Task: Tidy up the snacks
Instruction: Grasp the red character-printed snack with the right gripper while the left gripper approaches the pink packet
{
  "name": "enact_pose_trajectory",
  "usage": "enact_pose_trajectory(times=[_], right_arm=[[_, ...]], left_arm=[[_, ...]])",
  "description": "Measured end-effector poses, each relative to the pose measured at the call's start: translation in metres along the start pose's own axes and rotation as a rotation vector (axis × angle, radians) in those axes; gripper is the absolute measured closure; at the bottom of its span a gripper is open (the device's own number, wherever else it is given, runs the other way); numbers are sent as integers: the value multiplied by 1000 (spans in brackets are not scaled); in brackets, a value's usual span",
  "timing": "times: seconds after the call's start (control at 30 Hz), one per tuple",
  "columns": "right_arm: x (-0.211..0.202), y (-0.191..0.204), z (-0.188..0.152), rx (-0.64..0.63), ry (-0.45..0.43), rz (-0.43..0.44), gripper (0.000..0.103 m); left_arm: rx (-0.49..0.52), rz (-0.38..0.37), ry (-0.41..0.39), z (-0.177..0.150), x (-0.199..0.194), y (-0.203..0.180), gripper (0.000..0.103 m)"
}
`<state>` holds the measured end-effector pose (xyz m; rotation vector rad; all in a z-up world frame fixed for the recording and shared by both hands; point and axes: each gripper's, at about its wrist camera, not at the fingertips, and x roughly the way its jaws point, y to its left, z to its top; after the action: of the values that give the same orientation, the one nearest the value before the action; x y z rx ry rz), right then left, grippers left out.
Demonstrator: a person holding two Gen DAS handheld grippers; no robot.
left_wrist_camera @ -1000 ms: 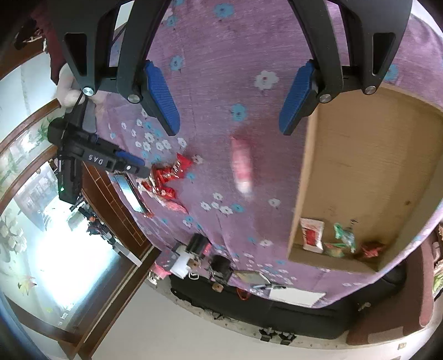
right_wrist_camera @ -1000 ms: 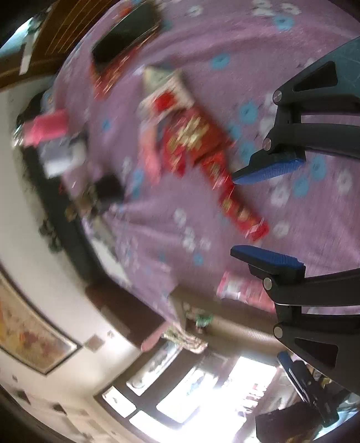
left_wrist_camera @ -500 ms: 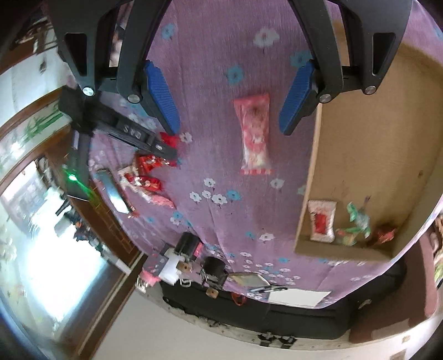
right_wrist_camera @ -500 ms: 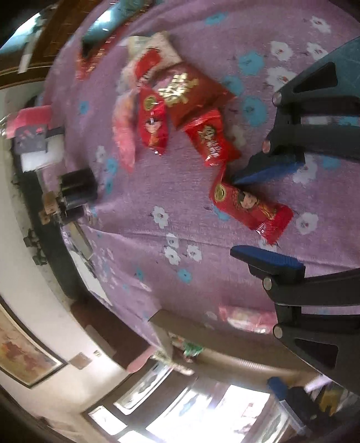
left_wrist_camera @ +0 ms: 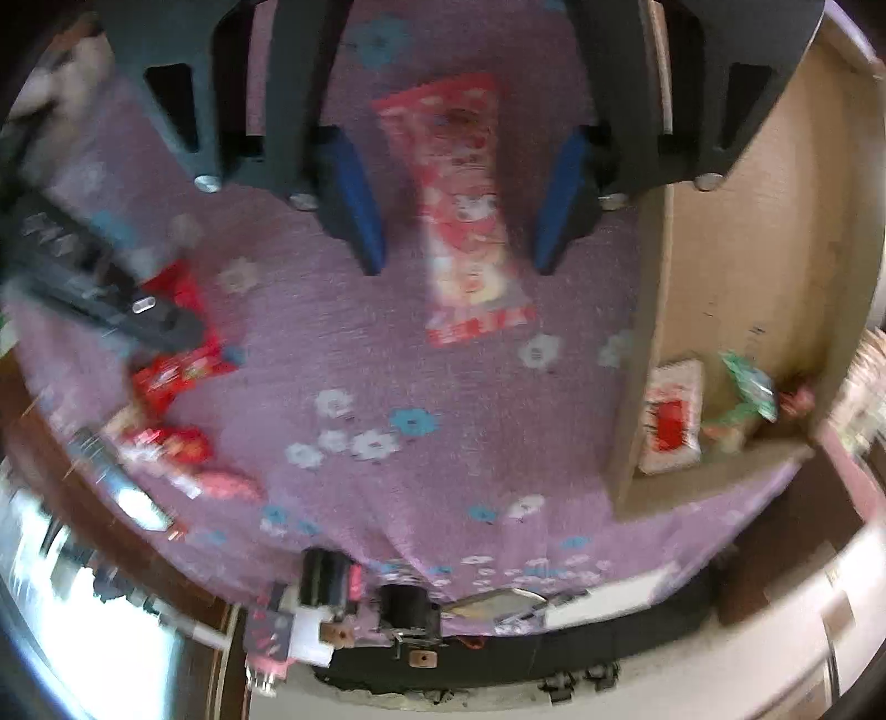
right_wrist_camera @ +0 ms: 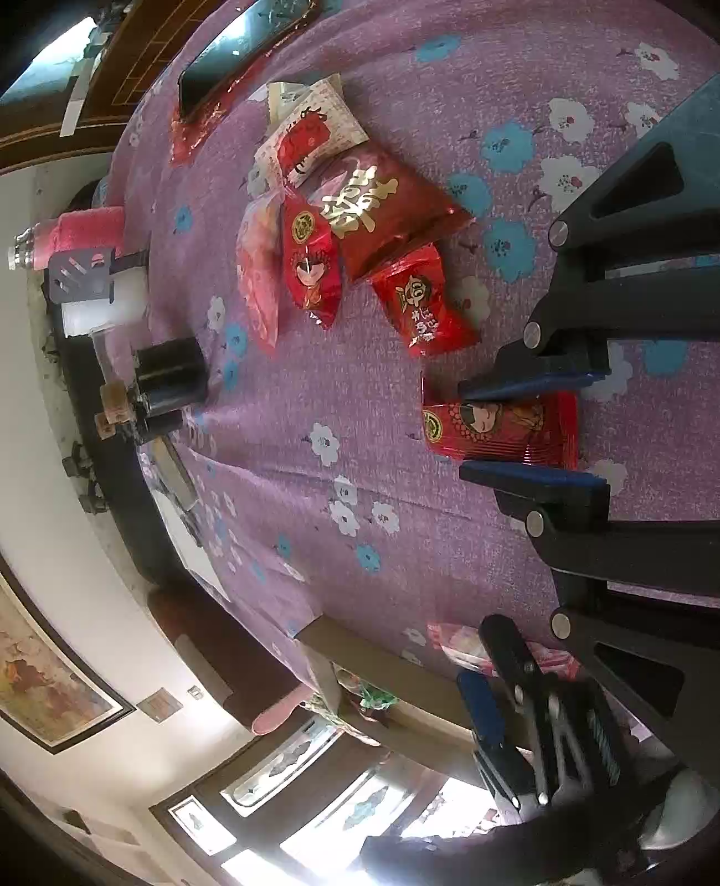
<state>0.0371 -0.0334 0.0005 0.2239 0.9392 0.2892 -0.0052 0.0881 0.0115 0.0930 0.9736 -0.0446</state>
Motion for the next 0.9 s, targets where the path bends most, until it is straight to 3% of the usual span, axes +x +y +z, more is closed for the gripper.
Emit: enact_pose_trajectory(times=[0.03, 0.13, 0.33, 0.47, 0.67, 0.9], right_arm=[[0, 0, 0, -1, -1, 1, 80], [0, 0, 0, -4, -5, 3, 80], [-6, 4, -2, -21, -36, -1, 80], [-11, 4, -2, -25, -63, -3, 81], [-19, 11, -3, -39, -85, 19, 81], [-37, 59, 6, -111, -63, 108, 81]], left_arm=[[8, 0, -15, -1, -3, 0, 81], [-47, -65, -23, -4, -10, 7, 81], [-111, -174, -120, -12, -55, 23, 80], [-147, -202, -167, -18, -88, 44, 80], [-226, -169, -180, -27, -110, 103, 80], [-333, -49, -162, -31, -109, 187, 80]])
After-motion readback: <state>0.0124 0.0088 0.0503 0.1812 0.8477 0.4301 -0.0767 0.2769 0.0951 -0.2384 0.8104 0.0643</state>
